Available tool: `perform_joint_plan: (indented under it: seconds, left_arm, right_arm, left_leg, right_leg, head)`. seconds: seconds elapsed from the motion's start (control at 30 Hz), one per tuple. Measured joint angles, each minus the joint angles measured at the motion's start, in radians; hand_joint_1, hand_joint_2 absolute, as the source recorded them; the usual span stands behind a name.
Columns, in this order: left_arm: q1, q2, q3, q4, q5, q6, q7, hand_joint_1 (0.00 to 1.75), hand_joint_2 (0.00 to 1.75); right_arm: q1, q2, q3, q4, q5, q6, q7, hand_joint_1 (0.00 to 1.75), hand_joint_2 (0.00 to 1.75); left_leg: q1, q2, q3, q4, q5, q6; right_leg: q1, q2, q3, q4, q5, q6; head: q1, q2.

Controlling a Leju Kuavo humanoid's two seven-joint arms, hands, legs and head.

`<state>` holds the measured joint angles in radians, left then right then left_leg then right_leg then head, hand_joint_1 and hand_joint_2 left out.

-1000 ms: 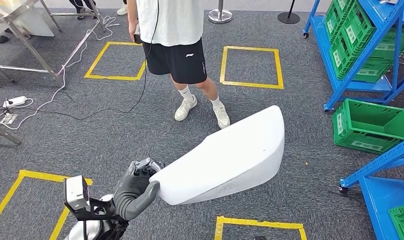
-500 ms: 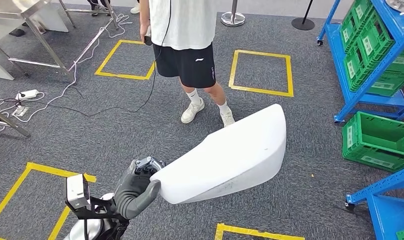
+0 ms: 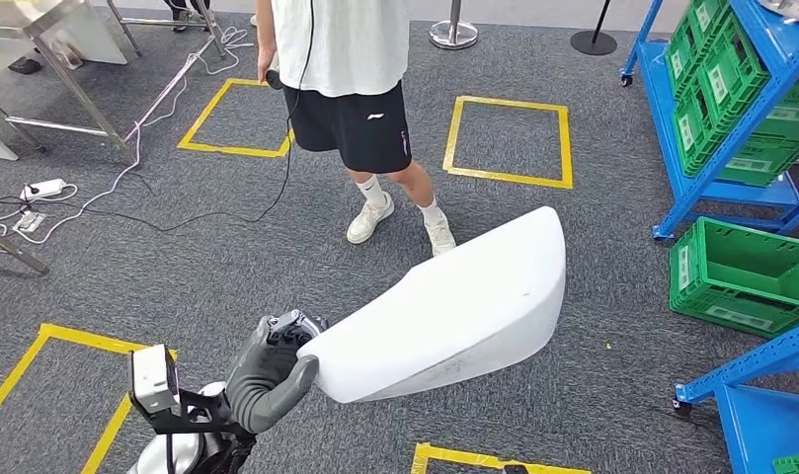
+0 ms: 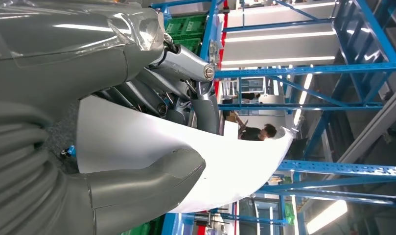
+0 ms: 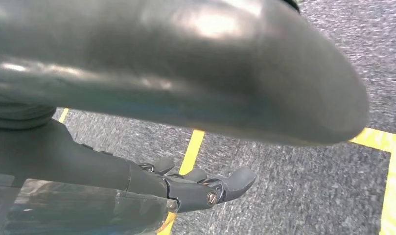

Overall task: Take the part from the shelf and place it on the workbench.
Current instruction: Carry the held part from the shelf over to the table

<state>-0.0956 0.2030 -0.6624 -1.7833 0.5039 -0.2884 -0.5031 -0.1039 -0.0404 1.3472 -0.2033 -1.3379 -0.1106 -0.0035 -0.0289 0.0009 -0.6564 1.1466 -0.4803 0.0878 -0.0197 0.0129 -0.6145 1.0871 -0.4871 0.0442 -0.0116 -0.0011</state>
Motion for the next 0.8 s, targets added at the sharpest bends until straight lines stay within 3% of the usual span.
perform_joint_plan:
  seconds: [0.03, 0.13, 0.2, 0.23, 0.3, 0.33, 0.37, 0.4, 0.47, 0.5, 0.53, 0.63, 0.73, 0.8]
  left_arm:
    - [-0.004, 0.0, 0.0, -0.001, 0.0, 0.0, 0.0, 1.75, 1.75]
    - [-0.009, 0.001, 0.0, -0.004, 0.0, 0.0, 0.001, 1.75, 1.75]
    - [-0.011, 0.0, -0.001, -0.005, 0.0, 0.0, 0.002, 1.75, 1.75]
    - [-0.013, -0.001, -0.001, -0.006, 0.0, 0.0, 0.003, 1.75, 1.75]
    - [-0.016, -0.003, -0.003, -0.004, 0.0, 0.0, 0.006, 1.75, 1.75]
    - [-0.015, -0.004, -0.005, -0.003, 0.0, 0.0, 0.007, 1.75, 1.75]
    - [-0.013, -0.004, -0.006, -0.002, 0.0, 0.0, 0.008, 1.75, 1.75]
    - [-0.012, -0.004, -0.007, -0.001, 0.0, 0.0, 0.009, 1.75, 1.75]
    - [-0.012, -0.004, -0.008, -0.001, 0.0, 0.001, 0.01, 1.75, 1.75]
    - [-0.012, -0.004, -0.008, -0.001, 0.0, 0.002, 0.01, 1.75, 1.75]
    - [-0.012, -0.004, -0.008, -0.001, 0.0, 0.003, 0.011, 1.75, 1.75]
    - [-0.011, -0.002, -0.007, -0.003, 0.0, 0.004, 0.012, 1.75, 1.75]
    - [-0.011, -0.001, -0.007, -0.003, 0.0, 0.006, 0.012, 1.75, 1.75]
    - [-0.011, 0.0, -0.007, -0.003, 0.0, 0.006, 0.012, 1.75, 1.75]
  right_arm:
    - [-0.001, 0.004, -0.001, 0.0, 0.0, 0.001, 0.0, 0.0, 0.0]
    - [-0.002, 0.014, -0.005, 0.0, -0.001, 0.002, 0.0, 0.0, 0.0]
    - [-0.003, 0.014, -0.007, 0.0, -0.001, 0.002, 0.0, 0.0, 0.0]
    - [-0.003, 0.012, -0.008, 0.001, -0.001, 0.002, 0.0, 0.0, 0.0]
    - [-0.004, 0.005, -0.011, 0.002, -0.002, 0.003, 0.0, 0.0, 0.0]
    - [-0.003, 0.002, -0.012, 0.002, -0.003, 0.004, 0.001, 0.0, 0.0]
    - [-0.002, -0.001, -0.013, 0.002, -0.004, 0.005, 0.001, 0.0, 0.0]
    - [-0.002, -0.005, -0.014, 0.003, -0.004, 0.006, 0.002, 0.0, 0.0]
    - [-0.004, -0.009, -0.015, 0.003, -0.004, 0.011, 0.002, 0.0, 0.0]
    - [-0.005, -0.009, -0.016, 0.003, -0.003, 0.014, 0.002, 0.0, 0.0]
    - [-0.007, -0.009, -0.016, 0.003, -0.003, 0.016, 0.002, 0.0, 0.0]
    - [-0.009, -0.008, -0.019, 0.003, -0.002, 0.018, 0.003, 0.0, 0.0]
    - [-0.012, -0.007, -0.023, 0.003, -0.002, 0.018, 0.004, 0.0, 0.0]
    - [-0.013, -0.01, -0.023, 0.003, -0.002, 0.018, 0.004, 0.0, 0.0]
  left_leg:
    - [-0.009, 0.002, 0.02, -0.042, 0.013, 0.006]
    - [-0.024, 0.001, 0.049, -0.1, 0.023, 0.006]
    - [-0.025, 0.001, 0.087, -0.158, 0.047, 0.014]
    - [-0.021, 0.001, 0.103, -0.183, 0.059, 0.021]
    - [-0.015, 0.0, 0.111, -0.197, 0.065, 0.026]
    - [-0.013, -0.001, 0.11, -0.196, 0.064, 0.024]
    - [-0.011, -0.002, 0.108, -0.193, 0.062, 0.02]
    - [-0.007, -0.004, 0.106, -0.187, 0.058, 0.014]
    - [0.005, -0.005, 0.098, -0.159, 0.041, -0.006]
    - [0.007, -0.005, 0.087, -0.136, 0.027, -0.018]
    - [0.009, -0.005, 0.075, -0.114, 0.013, -0.028]
    - [0.012, -0.005, 0.055, -0.08, -0.008, -0.039]
    - [0.022, -0.003, 0.034, -0.025, -0.045, -0.053]
    - [0.029, -0.002, -0.022, 0.09, -0.104, -0.062]
  right_leg:
    - [-0.004, -0.001, 0.002, -0.004, 0.001, 0.001]
    - [-0.017, -0.007, 0.008, -0.02, 0.006, 0.007]
    - [-0.013, -0.011, 0.01, -0.014, 0.002, 0.006]
    - [-0.009, -0.011, -0.001, 0.014, -0.011, 0.002]
    - [-0.007, -0.011, -0.055, 0.115, -0.053, -0.003]
    - [-0.009, -0.011, -0.083, 0.164, -0.068, -0.001]
    - [-0.012, -0.012, -0.1, 0.188, -0.071, 0.007]
    - [-0.016, -0.012, -0.098, 0.176, -0.059, 0.02]
    - [-0.026, -0.014, -0.049, 0.07, -0.01, 0.05]
    - [-0.029, -0.014, -0.024, 0.022, 0.008, 0.059]
    - [-0.03, -0.013, -0.011, -0.003, 0.015, 0.055]
    - [-0.024, -0.007, -0.012, 0.003, 0.008, 0.015]
    - [-0.024, -0.006, -0.01, 0.0, 0.007, 0.004]
    - [-0.019, -0.006, -0.01, -0.001, 0.007, 0.001]
  head:
    - [0.0, 0.0]
    - [-0.001, 0.0]
    - [-0.001, 0.0]
    - [0.0, 0.0]
    - [0.002, 0.0]
    - [0.003, 0.0]
    - [0.003, 0.0]
    - [0.003, 0.0]
    - [0.004, 0.0]
    - [0.006, 0.0]
    - [0.006, 0.0]
    - [0.002, 0.0]
    - [-0.002, 0.0]
    - [-0.004, 0.0]
